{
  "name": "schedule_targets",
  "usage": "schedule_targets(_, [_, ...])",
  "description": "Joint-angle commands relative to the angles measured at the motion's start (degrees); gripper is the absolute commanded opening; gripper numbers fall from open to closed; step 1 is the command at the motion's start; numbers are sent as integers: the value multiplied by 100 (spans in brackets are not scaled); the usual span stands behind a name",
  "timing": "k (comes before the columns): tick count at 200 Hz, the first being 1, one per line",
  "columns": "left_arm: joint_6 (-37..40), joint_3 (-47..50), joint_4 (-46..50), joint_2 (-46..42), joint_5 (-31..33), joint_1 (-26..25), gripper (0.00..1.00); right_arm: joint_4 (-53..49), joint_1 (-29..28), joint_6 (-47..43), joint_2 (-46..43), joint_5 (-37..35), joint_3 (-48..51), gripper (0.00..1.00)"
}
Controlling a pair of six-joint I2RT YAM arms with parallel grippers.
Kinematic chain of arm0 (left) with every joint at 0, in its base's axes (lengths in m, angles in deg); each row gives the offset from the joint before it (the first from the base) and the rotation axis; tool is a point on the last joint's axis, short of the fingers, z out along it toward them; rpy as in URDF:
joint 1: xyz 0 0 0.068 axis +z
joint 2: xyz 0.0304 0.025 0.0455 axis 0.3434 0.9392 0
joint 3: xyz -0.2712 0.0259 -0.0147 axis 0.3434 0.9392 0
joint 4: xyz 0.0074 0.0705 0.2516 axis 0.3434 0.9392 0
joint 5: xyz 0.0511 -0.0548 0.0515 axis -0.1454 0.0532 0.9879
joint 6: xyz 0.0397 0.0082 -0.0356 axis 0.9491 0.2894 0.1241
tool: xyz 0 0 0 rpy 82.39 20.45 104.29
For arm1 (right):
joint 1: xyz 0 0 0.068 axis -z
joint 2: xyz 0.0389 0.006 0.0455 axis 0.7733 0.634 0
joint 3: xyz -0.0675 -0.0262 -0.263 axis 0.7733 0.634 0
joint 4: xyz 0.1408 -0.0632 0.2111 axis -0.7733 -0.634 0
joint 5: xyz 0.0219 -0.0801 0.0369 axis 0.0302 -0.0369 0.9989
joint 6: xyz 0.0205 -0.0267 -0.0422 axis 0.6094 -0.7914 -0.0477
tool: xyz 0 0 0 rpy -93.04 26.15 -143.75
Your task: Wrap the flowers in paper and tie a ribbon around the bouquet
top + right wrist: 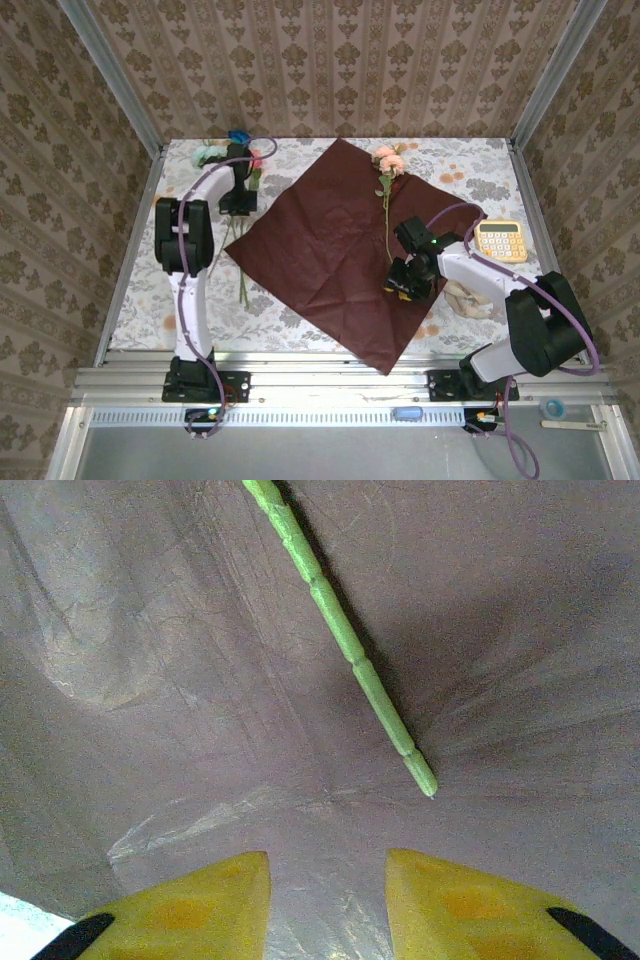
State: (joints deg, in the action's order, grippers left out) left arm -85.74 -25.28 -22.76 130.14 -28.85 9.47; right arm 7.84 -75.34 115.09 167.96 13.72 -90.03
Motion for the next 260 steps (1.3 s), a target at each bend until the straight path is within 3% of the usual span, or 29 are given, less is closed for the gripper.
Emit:
schedule_targets(1, [159,133,297,-870,606,42,0,-66,-36,86,-91,-132,-134,37])
schedule_targets(31, [118,448,379,-1675,830,46,0,-75,-20,51,-120,-193,-143,37])
schedule_targets(60, [-90,535,546,-2315,644,33,0,-74,56,-32,-107,-204,-165,37])
schedule_targets(88, [-665,651,311,-2773,-638,-75,0,-171,247,-169,-227,-294,-232,37])
schedule_targets(108, [-1230,821,-290,-2840,-1649,-588,0,-172,522,-275,-269,-275,-192,38])
schedule_targets(159, [-2595,695,-2764,-1709,-2967,-1954,0,-328,1138,-532,-698,-99,-204,38])
schedule_targets(194, [-3296,-97,-3702,-381,-3372,-2216,0,-411,1275,-496,-1052,-65,-85,39])
schedule_targets(219, [-3566,-740,-3790,542,-3693,-2304,0,-477,1292,-477,-1222,-45,1,39])
schedule_targets(234, [-3566,-1006,-3508,867,-3827,-2346,29,-473,1294,-477,-1271,-7,53,40])
schedule_targets(260, [-3301,-806,-2831,447,-3428,-2278,45,-424,1292,-503,-1200,46,78,40])
